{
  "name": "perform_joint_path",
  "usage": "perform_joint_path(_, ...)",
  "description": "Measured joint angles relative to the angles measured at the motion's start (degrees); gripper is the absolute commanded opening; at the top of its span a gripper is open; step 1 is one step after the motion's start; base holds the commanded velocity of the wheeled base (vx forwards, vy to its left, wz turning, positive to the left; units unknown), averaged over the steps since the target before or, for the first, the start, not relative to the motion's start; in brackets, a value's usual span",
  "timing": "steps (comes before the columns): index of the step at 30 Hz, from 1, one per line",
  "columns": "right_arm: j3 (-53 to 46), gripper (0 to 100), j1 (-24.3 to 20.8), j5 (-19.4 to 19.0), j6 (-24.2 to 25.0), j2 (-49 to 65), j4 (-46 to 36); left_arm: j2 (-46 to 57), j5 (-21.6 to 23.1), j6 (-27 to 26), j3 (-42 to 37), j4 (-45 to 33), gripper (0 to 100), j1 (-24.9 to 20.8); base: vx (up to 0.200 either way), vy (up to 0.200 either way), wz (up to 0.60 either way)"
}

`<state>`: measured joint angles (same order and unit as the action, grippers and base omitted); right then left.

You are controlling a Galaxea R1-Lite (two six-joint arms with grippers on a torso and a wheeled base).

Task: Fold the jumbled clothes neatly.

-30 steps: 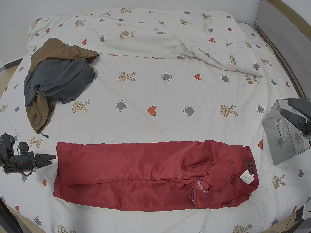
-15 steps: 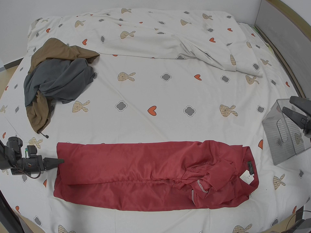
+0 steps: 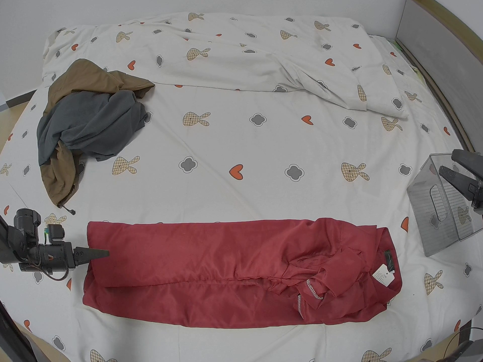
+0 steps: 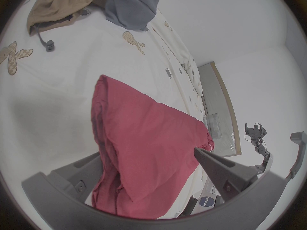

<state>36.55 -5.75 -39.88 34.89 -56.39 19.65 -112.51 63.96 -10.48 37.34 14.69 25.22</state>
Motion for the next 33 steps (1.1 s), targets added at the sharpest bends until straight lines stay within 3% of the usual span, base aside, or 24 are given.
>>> perform_joint_path(33,-0.4,100,-0.8,-0.1,0.0,0.1,-0.1,-3.0,0.1,0.0,-1.0,0.7,100,0.0,0.000,0.000,0.00)
